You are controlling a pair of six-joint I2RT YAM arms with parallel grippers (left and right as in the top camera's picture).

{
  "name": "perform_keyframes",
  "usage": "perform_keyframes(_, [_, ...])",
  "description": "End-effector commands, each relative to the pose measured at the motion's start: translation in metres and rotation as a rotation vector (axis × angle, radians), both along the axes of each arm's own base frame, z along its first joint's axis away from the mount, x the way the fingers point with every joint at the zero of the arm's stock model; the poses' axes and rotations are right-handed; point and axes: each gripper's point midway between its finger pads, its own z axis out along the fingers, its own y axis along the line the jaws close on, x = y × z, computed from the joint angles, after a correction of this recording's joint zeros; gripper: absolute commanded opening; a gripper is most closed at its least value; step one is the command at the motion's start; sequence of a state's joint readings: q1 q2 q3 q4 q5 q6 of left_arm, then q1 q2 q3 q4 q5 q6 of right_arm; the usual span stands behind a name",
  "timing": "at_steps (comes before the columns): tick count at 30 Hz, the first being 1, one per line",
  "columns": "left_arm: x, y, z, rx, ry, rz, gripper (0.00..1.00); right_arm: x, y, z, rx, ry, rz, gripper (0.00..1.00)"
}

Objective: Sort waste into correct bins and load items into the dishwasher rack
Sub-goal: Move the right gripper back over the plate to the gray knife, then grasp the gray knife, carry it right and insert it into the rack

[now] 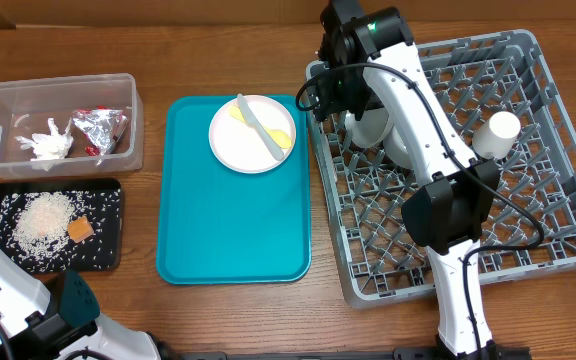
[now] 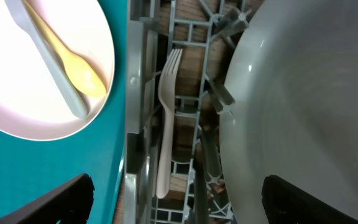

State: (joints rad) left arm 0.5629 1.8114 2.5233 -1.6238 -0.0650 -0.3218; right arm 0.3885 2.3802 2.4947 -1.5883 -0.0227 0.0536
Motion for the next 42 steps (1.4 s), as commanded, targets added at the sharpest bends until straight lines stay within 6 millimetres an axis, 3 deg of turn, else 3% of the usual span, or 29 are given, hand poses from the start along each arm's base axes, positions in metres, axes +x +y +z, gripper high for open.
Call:
perform_keyframes(1, [0.001,0.003,-0.004,0.004,0.016,0.004,1.00,0.007,0.014,0.026,0.050,-0.079,-0.007,0.91])
perform_keyframes(6, [0.001,0.003,-0.004,0.004,0.016,0.004,1.00,0.009,0.060,0.044,0.184,-0.140,0.067,0.99])
perform_keyframes(11, [0.001,0.003,-0.004,0.004,0.016,0.004,1.00,0.015,0.109,0.051,0.251,-0.238,0.149,1.00])
perform_keyframes(16, [0.001,0.003,-0.004,0.004,0.016,0.004,1.00,0.018,0.146,0.037,0.211,-0.333,0.203,1.00])
perform_keyframes(23, [0.001,0.003,-0.004,0.004,0.016,0.004,1.00,0.031,0.155,-0.017,0.106,-0.392,0.186,1.00])
perform_keyframes(30, [0.001,0.003,-0.004,0.004,0.016,0.004,1.00,0.026,0.149,-0.064,0.104,-0.336,0.168,1.00])
perform_keyframes(42, [0.001,0.003,-0.004,0.004,0.016,0.004,1.00,0.018,0.161,-0.098,0.131,-0.308,0.193,0.97])
